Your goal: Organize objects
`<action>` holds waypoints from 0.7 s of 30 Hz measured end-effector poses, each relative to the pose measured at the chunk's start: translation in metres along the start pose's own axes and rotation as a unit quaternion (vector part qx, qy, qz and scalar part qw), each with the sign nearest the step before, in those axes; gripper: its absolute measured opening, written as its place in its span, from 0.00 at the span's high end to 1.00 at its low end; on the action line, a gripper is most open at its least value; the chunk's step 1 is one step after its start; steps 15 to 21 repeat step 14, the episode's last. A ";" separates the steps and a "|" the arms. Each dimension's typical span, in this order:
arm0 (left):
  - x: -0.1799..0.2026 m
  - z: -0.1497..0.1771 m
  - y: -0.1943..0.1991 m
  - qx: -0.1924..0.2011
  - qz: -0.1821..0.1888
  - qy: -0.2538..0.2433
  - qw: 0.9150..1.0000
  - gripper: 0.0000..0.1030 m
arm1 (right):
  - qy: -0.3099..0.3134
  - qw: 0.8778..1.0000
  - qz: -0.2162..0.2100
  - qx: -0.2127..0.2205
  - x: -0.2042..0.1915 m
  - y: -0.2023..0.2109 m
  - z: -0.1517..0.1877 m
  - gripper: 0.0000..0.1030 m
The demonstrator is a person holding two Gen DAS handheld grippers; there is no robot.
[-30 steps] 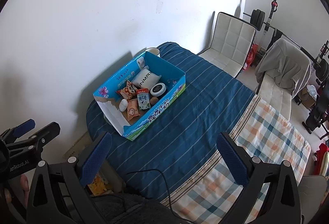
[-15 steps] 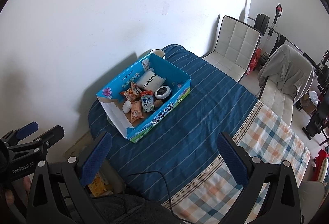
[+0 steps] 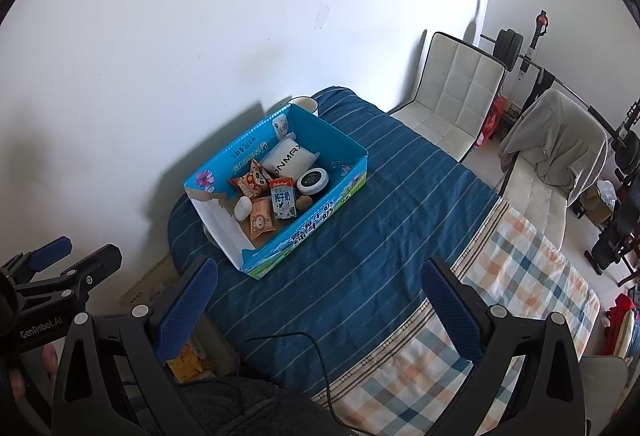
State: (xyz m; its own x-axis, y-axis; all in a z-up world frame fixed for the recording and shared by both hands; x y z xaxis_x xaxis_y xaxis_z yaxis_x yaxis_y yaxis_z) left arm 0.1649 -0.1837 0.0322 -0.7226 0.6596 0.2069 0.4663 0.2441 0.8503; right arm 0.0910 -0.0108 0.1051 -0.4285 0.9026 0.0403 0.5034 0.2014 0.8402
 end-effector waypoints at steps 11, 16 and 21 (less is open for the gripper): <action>0.005 0.001 -0.001 0.001 0.003 -0.001 1.000 0.00 | 0.002 1.000 0.003 -0.002 0.004 -0.001 -0.001 0.00; 0.008 0.001 0.000 0.004 0.001 -0.005 1.000 0.00 | 0.002 1.000 0.002 -0.002 0.005 -0.001 -0.001 0.00; 0.008 0.001 0.000 0.004 0.001 -0.005 1.000 0.00 | 0.002 1.000 0.002 -0.002 0.005 -0.001 -0.001 0.00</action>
Point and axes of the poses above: each gripper's, at about its wrist camera, not at the fingertips, and y roughly against the way its jaws point, x to its right, z to its underside, the point moved 6 cm from there along -y, roughly the way its jaws point, and after that the axes turned 12 degrees about y, right-handed, at the moved point
